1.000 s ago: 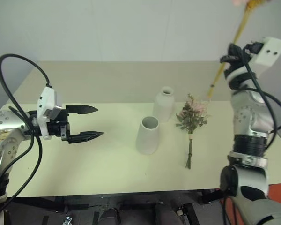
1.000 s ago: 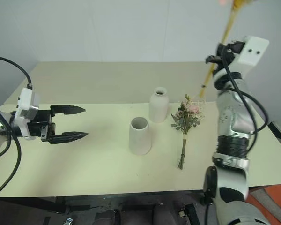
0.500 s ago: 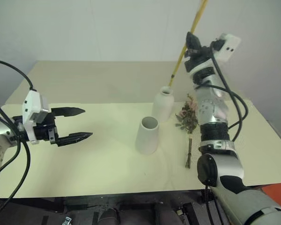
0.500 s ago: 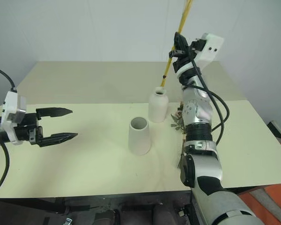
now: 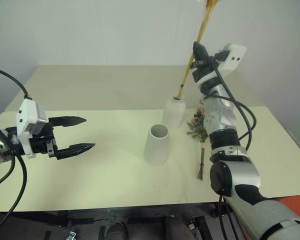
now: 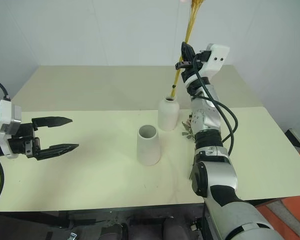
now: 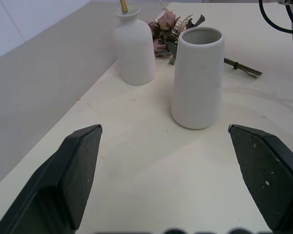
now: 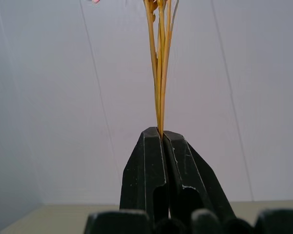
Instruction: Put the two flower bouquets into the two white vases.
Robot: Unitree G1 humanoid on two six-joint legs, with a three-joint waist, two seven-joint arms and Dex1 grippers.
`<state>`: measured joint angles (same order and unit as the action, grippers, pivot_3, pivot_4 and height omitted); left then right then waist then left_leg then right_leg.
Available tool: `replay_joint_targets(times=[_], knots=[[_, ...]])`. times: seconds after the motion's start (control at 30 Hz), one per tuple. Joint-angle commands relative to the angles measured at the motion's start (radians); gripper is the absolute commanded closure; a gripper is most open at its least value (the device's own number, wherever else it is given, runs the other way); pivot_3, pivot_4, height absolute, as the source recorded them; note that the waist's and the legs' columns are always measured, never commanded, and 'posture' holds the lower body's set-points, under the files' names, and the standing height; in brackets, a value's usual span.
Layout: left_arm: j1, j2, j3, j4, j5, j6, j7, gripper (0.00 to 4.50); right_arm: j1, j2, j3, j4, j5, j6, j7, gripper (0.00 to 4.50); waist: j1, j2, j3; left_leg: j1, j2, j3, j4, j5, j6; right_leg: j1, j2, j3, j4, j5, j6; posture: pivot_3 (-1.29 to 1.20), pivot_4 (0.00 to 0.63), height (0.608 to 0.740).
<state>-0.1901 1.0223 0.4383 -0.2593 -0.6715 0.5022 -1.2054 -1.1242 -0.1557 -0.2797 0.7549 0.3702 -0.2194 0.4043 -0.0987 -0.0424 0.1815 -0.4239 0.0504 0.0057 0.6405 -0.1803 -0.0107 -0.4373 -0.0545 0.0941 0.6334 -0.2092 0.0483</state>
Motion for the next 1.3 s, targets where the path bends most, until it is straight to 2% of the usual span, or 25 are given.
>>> replay_joint_targets(times=[0.03,0.17,0.27,0.5,0.63,0.7,0.87,0.93,1.0,1.07,1.13,1.23,1.3], knots=[[-0.016,0.02,0.027,-0.013,-0.014,-0.008,-0.002,0.0,0.017,0.003,0.014,-0.05,-0.018,-0.036,0.001,4.48,0.0,0.0,0.0,0.0,0.0,0.0,0.0,0.0,0.0,0.0,0.0,0.0,0.0,0.0,0.0,0.0,0.15,0.74],[-0.017,0.019,0.025,-0.01,-0.014,-0.009,-0.004,0.0,0.053,0.014,0.025,-0.09,-0.021,-0.033,-0.007,4.48,0.0,0.0,0.0,0.0,0.0,0.0,0.0,0.0,0.0,0.0,0.0,0.0,0.0,0.0,0.0,0.0,0.15,0.74],[-0.021,0.018,0.019,-0.006,-0.011,-0.012,-0.006,0.0,0.078,0.018,0.032,-0.119,-0.015,-0.026,0.001,3.77,0.0,0.0,0.0,0.0,0.0,0.0,0.0,0.0,0.0,0.0,0.0,0.0,0.0,0.0,0.0,0.0,0.15,0.74],[-0.039,0.015,0.004,0.011,-0.004,-0.022,-0.011,0.0,0.185,0.023,0.085,-0.315,-0.012,0.041,0.022,1.38,0.001,0.0,0.0,0.0,0.0,0.0,0.0,0.0,0.0,0.0,0.0,0.0,0.0,0.0,0.0,0.0,0.15,0.74],[-0.053,0.009,-0.009,0.011,0.001,-0.025,-0.004,0.0,0.303,-0.035,0.107,-0.504,-0.082,0.161,-0.071,0.04,0.003,0.0,0.0,0.0,0.0,0.0,0.0,0.0,0.0,0.0,0.0,0.0,0.0,0.0,0.0,0.0,0.15,0.74],[-0.048,0.008,-0.005,0.006,0.0,-0.025,-0.003,0.0,0.377,-0.123,0.102,-0.66,-0.135,0.351,-0.138,0.04,0.015,0.0,0.0,-0.001,0.0,0.0,0.0,0.0,0.0,0.0,0.0,0.0,0.0,0.0,0.0,0.0,0.15,0.74],[-0.015,0.005,0.016,-0.011,-0.005,-0.025,-0.001,0.0,0.486,-0.405,0.062,-1.047,-0.092,0.984,-0.161,0.04,0.034,0.001,0.0,-0.002,-0.001,0.002,0.0,0.0,0.0,-0.002,-0.002,0.0,-0.001,-0.001,0.0,0.0,0.15,0.74],[-0.014,0.0,0.008,-0.007,-0.004,-0.03,0.0,0.0,0.511,-0.543,0.057,-1.153,-0.052,1.243,-0.121,0.04,0.033,0.001,0.0,-0.002,-0.001,0.002,0.0,0.0,0.0,-0.002,-0.002,0.0,0.0,-0.002,-0.001,0.0,0.15,0.74],[-0.026,-0.007,-0.014,0.004,-0.001,-0.038,-0.003,0.0,0.493,-0.615,0.074,-1.189,-0.041,1.497,-0.129,0.04,0.031,0.0,0.0,0.0,0.0,0.002,0.0,0.0,0.0,-0.001,-0.001,0.0,0.0,-0.007,0.003,0.0,0.15,0.74],[-0.046,-0.013,-0.038,0.017,0.003,-0.047,-0.006,0.0,0.461,-0.611,0.06,-1.194,-0.03,1.696,-0.143,0.04,0.027,-0.001,-0.001,0.002,0.0,0.002,0.0,0.0,0.0,-0.001,-0.001,0.0,0.0,-0.009,-0.001,0.0,0.15,0.74],[-0.075,-0.02,-0.067,0.032,0.01,-0.058,-0.009,0.0,0.478,-0.587,0.041,-1.208,-0.015,1.808,-0.135,0.04,0.029,-0.002,-0.001,0.003,0.0,0.001,0.0,0.0,0.0,0.0,0.0,0.001,0.0,-0.008,-0.002,0.0,0.15,0.74],[-0.104,-0.026,-0.094,0.049,0.017,-0.07,-0.012,0.0,0.536,-0.522,0.007,-1.21,-0.001,1.834,-0.16,0.04,0.031,-0.002,-0.001,0.003,-0.001,0.001,0.0,0.0,0.0,0.001,0.0,0.001,-0.001,-0.007,-0.001,0.0,0.15,0.74],[-0.111,-0.023,-0.1,0.055,0.018,-0.074,-0.019,0.0,0.579,-0.427,-0.029,-1.224,0.02,1.834,-0.194,0.04,0.031,-0.002,-0.001,0.002,-0.001,0.001,0.0,0.0,0.0,0.001,0.0,0.002,-0.001,-0.007,0.002,0.0,0.15,0.74]])
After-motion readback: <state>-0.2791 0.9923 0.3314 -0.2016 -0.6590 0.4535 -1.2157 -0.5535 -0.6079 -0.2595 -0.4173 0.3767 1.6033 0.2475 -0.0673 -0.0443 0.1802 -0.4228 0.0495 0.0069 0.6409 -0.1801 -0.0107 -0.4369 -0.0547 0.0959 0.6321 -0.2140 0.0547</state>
